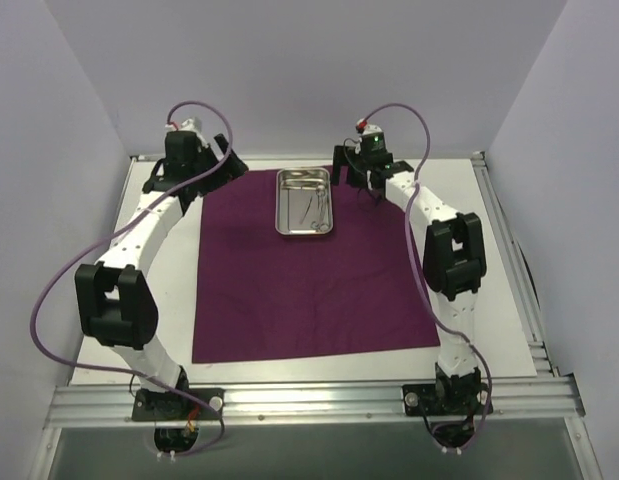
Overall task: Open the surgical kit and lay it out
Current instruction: Pick up the container from the surgical kit.
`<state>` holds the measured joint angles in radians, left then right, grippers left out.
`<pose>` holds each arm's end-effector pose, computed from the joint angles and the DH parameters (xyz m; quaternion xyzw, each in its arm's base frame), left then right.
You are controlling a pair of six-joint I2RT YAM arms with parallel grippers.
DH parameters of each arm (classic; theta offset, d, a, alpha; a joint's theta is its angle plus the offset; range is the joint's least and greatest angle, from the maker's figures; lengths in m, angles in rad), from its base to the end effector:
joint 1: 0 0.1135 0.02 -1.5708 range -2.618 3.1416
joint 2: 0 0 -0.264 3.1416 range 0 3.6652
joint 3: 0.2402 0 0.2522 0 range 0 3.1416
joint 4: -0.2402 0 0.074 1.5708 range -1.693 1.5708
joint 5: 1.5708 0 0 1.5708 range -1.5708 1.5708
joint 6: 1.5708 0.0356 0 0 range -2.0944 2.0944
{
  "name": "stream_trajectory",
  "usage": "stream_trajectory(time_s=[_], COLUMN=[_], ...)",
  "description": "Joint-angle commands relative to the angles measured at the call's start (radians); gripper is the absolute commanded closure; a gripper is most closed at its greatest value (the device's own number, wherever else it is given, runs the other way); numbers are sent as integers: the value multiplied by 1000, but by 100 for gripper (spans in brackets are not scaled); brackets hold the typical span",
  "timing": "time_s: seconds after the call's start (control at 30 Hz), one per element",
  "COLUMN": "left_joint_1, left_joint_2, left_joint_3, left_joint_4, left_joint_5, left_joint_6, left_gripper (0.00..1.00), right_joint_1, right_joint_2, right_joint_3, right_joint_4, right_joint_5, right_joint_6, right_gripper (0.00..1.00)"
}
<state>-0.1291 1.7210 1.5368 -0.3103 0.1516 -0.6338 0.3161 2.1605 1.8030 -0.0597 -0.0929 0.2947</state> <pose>0.4033 -0.0578 0.3368 -0.1762 0.8388 -0.2506 0.4501 0.4907 0.1640 0.2590 -0.0343 0.8370 0.2009 0.5078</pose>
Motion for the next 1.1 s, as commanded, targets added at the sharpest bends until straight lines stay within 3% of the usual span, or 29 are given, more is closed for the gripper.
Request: stream_trajectory(time_s=[0.0, 0.13, 0.3, 0.4, 0.47, 0.57, 0.6, 0.8, 1.07], left_joint_1=[-90, -122, -164, -197, -224, -233, -234, -242, -270], left_joint_2=[-112, -211, -287, -330, -319, -217, -151, 64, 287], left_joint_3=[-32, -85, -150, -225, -224, -167, -143, 19, 178], left_joint_4=[42, -101, -361, -352, -336, -335, -339, -285, -228], left_joint_5=[-66, -101, -135, -104, -87, -90, -118, -130, -123], left_joint_6=[117, 216, 238, 217, 217, 227, 230, 279, 301], left_gripper=[6, 6, 6, 0, 14, 25, 27, 33, 37], right_joint_1=[-34, -26, -22, -11, -14, -15, -15, -21, -22], right_joint_2=[-48, 18, 71, 88, 78, 3, -61, -259, -433], right_joint_3=[-3, 128, 205, 251, 251, 181, 88, -187, -344], right_joint_4=[-1, -198, -250, -314, -376, -397, -373, -390, -428], right_joint_5=[-74, -105, -143, -119, -69, -56, -54, -82, -97], right_joint_6=[14, -6, 4, 1, 27, 52, 57, 60, 52], right_gripper=[7, 17, 30, 29, 27, 25, 25, 24, 24])
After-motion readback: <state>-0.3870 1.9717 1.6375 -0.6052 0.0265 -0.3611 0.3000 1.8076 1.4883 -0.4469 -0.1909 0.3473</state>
